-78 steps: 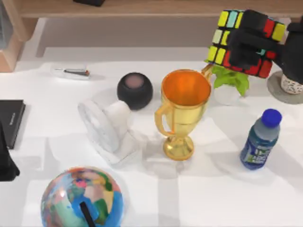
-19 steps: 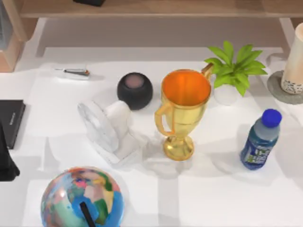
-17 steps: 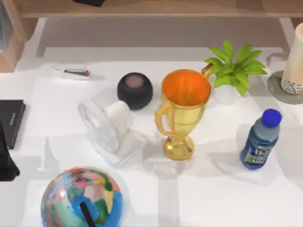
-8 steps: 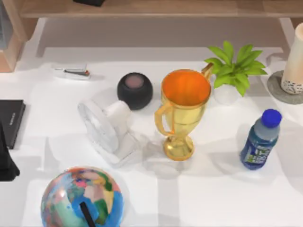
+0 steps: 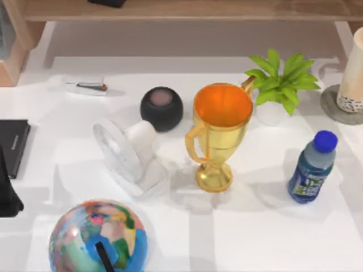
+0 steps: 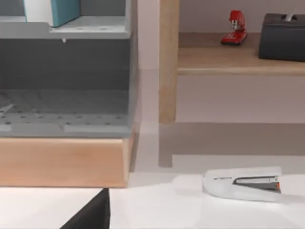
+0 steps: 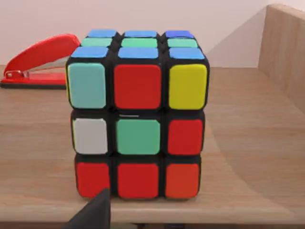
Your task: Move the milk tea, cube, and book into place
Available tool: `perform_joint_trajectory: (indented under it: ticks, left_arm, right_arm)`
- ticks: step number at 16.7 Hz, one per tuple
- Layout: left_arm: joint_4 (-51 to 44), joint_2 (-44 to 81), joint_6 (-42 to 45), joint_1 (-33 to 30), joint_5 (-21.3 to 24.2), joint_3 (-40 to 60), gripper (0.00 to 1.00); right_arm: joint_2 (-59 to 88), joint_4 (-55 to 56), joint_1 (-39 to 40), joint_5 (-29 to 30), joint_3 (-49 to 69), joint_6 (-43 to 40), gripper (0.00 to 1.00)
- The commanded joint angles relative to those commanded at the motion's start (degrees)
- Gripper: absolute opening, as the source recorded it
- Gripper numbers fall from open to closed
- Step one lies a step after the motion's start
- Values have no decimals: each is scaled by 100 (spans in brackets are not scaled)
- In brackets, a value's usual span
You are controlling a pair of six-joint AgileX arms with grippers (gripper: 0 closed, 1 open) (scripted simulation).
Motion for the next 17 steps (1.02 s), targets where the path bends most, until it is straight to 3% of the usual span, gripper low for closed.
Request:
perform_joint_trajectory:
  ticks: [12, 17]
  left_arm:
    - [0, 0, 0, 0, 0, 0, 100]
    - [0, 0, 0, 0, 0, 0, 100]
  right_arm:
    - [-6766, -221, -949, -1109, -6334, -33, 100]
    - [-8571, -298, -1270, -1452, -8102, -52, 100]
